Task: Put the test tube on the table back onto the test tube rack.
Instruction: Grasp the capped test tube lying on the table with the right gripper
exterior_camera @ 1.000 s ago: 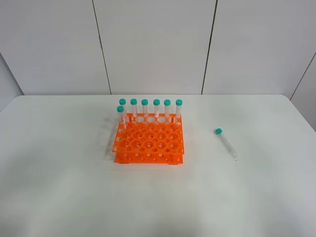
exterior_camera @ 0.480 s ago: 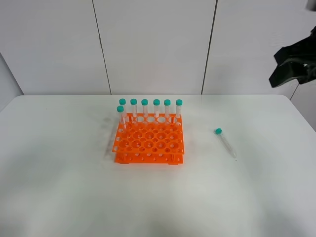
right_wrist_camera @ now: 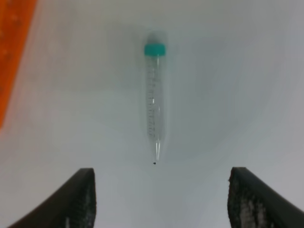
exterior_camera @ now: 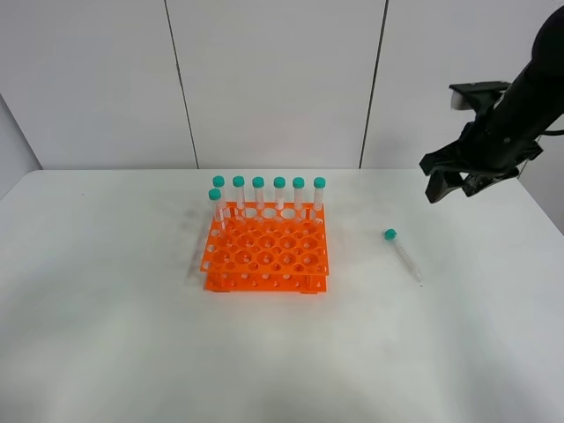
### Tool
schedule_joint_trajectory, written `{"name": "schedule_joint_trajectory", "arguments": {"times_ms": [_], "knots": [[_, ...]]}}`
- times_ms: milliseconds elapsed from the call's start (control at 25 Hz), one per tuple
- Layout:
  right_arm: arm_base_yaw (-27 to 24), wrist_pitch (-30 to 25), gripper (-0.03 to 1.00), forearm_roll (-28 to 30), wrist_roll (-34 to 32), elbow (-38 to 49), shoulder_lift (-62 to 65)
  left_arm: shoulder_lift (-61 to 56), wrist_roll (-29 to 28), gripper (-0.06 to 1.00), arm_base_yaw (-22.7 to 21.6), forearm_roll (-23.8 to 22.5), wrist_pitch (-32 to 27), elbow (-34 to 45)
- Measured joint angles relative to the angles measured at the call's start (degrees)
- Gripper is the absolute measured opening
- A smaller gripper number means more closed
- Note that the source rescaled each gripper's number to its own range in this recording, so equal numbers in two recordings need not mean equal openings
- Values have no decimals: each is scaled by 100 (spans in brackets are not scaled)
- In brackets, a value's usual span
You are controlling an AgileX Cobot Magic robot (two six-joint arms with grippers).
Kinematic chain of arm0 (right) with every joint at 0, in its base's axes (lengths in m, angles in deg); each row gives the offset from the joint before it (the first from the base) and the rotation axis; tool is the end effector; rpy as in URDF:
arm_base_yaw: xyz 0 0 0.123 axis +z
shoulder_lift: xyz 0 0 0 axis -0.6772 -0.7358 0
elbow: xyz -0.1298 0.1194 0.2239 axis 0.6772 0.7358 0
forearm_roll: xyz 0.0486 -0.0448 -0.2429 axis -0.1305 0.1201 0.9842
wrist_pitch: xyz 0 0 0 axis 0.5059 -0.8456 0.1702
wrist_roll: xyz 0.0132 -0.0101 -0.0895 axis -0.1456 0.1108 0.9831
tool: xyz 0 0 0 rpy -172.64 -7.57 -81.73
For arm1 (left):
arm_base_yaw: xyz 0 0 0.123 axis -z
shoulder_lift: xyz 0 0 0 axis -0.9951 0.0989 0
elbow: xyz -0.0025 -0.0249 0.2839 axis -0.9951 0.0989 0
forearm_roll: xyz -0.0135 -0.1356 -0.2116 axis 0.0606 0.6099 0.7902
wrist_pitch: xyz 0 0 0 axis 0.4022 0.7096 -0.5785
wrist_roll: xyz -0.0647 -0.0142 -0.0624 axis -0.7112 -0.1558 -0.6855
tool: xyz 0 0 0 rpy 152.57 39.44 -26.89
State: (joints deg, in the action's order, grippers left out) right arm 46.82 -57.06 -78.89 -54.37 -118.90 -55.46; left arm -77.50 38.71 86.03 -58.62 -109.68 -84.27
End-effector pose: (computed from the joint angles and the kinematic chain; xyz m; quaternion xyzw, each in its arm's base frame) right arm 0.3574 0.0329 0.2593 -0.1302 0.9788 0.0284 0.1556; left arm -0.0085 -0.0166 0.2764 0.1326 0.8444 -0.0442 0.5171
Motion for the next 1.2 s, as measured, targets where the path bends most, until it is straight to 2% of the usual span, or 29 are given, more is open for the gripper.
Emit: {"name": "schedule_joint_trajectory", "arguments": {"times_ms": [680,1200], "knots": [[101,494,94,6,71,-11,-1577,0,0,100,0,0,0,0],[101,410,94,156,-186,-267,-2026,0,0,100,0,0,5,0]]}}
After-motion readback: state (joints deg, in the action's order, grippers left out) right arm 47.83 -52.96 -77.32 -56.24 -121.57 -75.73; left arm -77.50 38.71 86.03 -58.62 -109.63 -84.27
